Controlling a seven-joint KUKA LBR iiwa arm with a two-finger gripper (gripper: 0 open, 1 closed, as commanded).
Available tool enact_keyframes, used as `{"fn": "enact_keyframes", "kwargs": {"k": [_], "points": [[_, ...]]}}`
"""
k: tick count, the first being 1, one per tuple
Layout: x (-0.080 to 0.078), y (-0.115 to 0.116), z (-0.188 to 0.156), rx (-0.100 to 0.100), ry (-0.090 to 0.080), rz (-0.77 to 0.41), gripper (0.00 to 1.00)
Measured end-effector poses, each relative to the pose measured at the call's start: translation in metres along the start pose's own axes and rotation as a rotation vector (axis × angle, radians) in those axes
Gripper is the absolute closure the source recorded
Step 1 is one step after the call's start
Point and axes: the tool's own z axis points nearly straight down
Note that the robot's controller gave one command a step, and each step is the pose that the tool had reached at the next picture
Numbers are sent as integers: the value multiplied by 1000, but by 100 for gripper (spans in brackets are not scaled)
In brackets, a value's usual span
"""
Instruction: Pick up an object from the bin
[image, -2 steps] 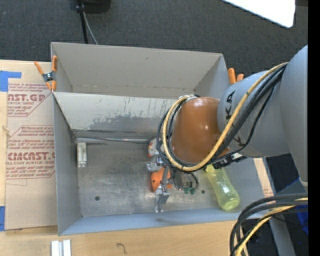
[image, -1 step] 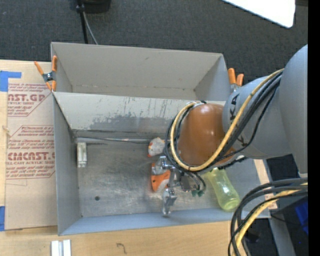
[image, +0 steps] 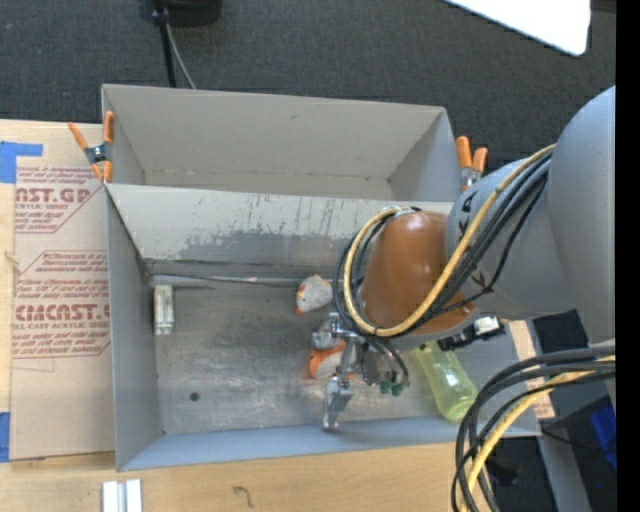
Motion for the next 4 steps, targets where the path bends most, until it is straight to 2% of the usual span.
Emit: {"fn": "enact_keyframes", "kwargs": {"k": [1,2,3,4], "points": [[-16,-23,9,1,0,-180,0],[-37,-59,19,0,0,-124,0],[-5,-96,21,2,-4,-216,100],[-5,-96,21,2,-4,-216,100]]}}
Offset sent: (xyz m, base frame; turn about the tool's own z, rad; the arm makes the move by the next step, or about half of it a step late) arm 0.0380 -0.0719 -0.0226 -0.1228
